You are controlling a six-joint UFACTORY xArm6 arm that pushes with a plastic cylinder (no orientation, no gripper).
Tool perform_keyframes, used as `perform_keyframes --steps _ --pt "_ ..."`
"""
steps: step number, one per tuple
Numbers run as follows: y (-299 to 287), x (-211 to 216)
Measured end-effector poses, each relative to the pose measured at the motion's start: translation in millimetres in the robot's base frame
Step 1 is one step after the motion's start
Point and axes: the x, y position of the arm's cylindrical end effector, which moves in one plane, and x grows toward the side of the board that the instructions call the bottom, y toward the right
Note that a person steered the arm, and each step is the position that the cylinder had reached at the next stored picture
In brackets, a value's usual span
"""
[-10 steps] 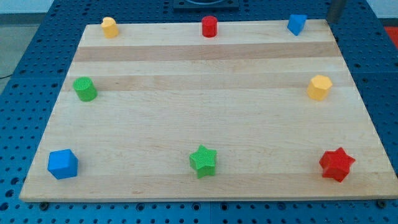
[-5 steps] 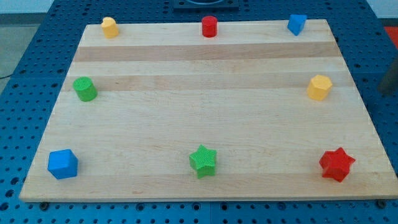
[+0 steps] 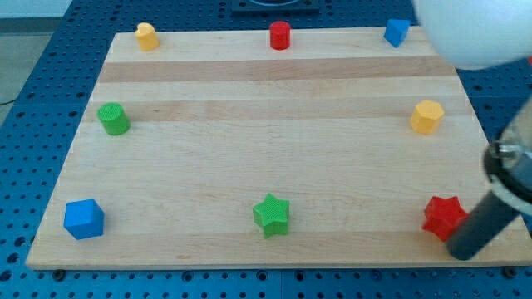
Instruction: Push the red star to the center
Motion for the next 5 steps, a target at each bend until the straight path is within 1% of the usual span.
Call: perform_keyframes --steps 2,3,4,5 --pt "-1.3 -78.0" --pt "-18.1 -103.9" --pt "-56.3 -126.1" --pt "-73.5 -156.5"
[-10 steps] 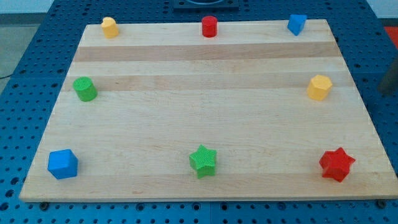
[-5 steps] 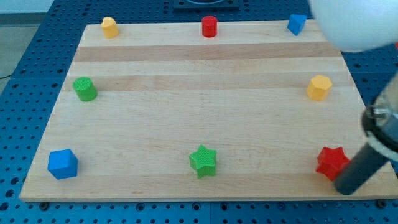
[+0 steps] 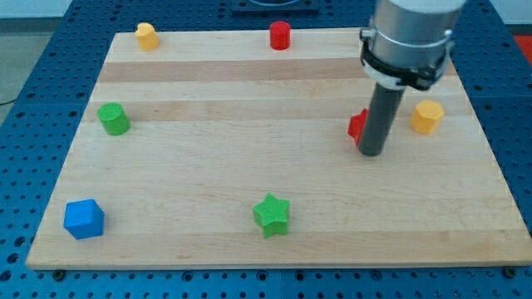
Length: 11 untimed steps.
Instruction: Push the red star to the center
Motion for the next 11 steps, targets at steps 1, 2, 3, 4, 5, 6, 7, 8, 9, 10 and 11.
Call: perform_keyframes --steps 1,2,3,4,5,6,7,8,9,10,11 --pt "2.3 -21.7" --pt "21.4 -28.8" --pt "28.4 -38.7" --pt "13.1 -69.5" --pt "-28.7 -91.7" --pt "-32.8 -124.3" --pt "-35.2 -146.1" --pt "-54.0 -121.4" --pt "-78.2 -89.8" --pt "-70.6 -91.1" --pt "-8.0 -126.1"
